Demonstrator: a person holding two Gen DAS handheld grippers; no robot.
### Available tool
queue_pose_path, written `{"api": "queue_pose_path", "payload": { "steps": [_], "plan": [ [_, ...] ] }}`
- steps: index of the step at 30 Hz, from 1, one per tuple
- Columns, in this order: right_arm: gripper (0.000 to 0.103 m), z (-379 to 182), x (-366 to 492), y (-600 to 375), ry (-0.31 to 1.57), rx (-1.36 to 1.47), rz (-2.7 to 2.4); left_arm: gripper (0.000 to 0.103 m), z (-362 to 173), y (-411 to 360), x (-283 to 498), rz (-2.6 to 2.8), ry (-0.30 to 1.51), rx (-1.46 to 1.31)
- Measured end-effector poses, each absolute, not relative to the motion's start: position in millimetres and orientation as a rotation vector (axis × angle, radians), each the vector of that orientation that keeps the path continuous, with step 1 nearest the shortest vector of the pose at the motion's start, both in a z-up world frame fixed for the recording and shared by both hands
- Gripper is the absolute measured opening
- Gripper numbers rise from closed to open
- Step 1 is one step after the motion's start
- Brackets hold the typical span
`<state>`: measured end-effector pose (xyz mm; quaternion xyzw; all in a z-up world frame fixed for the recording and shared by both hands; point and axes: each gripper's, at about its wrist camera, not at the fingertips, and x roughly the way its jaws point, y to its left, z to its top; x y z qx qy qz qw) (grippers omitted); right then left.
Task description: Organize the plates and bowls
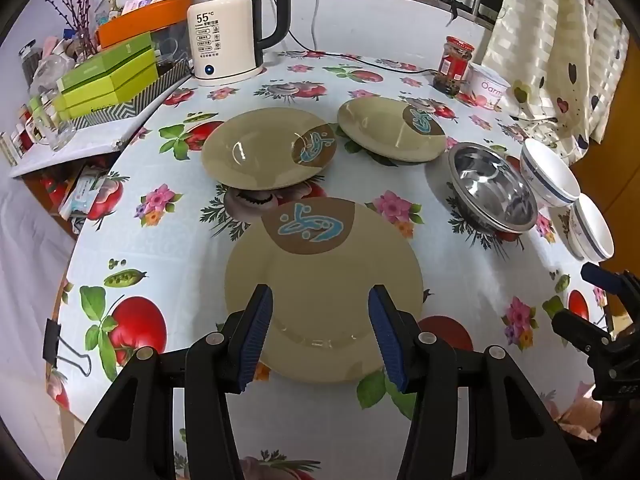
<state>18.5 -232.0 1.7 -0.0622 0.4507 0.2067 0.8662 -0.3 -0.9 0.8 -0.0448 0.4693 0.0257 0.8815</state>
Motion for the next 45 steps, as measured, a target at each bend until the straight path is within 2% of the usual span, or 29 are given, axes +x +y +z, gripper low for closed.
{"api": "queue_pose_path", "payload": {
  "steps": [45],
  "plan": [
    [0.103, 4.6, 20.7, -227.8, 0.952, -0.13, 0.449, 0.051, -0.7, -3.6, -1.5, 0.019, 0.983, -0.098]
  ]
}}
